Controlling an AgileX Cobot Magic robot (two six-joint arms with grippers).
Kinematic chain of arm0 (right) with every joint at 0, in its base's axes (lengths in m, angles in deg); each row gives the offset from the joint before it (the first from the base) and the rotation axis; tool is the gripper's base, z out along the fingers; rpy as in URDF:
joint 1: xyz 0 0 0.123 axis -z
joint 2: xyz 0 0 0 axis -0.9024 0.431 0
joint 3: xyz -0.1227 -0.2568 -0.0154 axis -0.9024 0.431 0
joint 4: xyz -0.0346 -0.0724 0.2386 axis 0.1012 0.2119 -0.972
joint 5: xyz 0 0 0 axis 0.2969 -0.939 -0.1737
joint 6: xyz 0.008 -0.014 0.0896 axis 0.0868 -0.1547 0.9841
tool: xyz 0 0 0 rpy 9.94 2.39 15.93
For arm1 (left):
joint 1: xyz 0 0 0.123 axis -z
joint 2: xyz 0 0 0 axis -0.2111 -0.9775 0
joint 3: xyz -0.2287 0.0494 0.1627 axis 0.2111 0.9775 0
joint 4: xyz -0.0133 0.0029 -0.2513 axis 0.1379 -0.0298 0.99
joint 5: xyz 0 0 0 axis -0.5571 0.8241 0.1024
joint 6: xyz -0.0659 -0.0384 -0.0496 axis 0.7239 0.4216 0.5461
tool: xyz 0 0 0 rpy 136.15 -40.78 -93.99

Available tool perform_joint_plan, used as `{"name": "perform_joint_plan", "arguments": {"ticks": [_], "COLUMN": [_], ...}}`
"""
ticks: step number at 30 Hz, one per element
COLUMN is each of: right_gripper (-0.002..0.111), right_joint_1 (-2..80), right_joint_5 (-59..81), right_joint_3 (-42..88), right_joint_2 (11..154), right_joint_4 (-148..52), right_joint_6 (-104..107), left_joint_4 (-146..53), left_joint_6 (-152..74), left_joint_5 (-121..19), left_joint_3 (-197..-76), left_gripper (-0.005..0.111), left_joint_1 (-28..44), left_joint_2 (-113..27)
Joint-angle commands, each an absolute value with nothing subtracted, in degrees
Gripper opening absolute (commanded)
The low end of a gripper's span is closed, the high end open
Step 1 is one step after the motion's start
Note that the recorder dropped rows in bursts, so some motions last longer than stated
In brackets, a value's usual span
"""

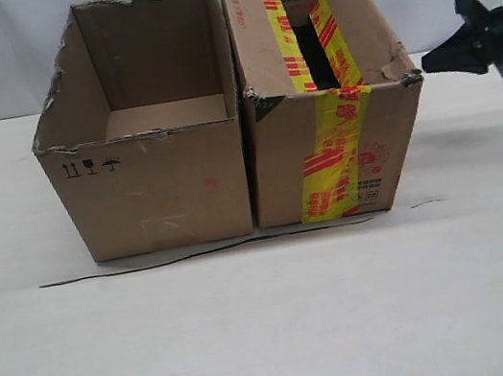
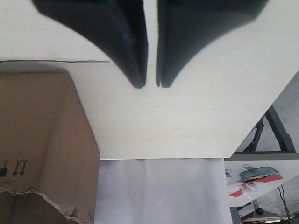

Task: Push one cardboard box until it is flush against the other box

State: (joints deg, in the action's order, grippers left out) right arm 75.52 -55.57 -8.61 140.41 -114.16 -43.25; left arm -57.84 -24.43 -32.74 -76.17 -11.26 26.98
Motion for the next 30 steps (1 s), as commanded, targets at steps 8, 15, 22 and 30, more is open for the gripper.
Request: {"name": "perform_joint_plan", "arguments": {"ticks": [8,15,22,30], "right_gripper": [0.000,0.000,0.000,0.000], "right_joint_1": [76.5,76.3,70.9,54.3], "right_joint_5": [-47.8,-39.1,-35.6,-35.4], "right_joint_3": [7.7,20.8,27.4,35.0], "right_joint_2": [105.8,81.7,66.0,51.6], "right_joint_4": [-98.5,-93.0,-88.3,-55.8], "right_joint_6": [-38.1,-35.9,-32.1,-8.5], "left_joint_4": [-57.4,-57.4,-57.4,-57.4], "left_joint_6": [-24.2,-24.2,-24.2,-24.2], "left_joint_5": [-33.4,-33.4,-33.4,-33.4], "left_joint_3": [-76.1,-76.1,-76.1,-76.1], "left_gripper": [0.000,0.000,0.000,0.000], "left_joint_1": [-10.8,-10.8,-10.8,-10.8], "left_joint_2": [27.0,27.0,27.0,27.0]}}
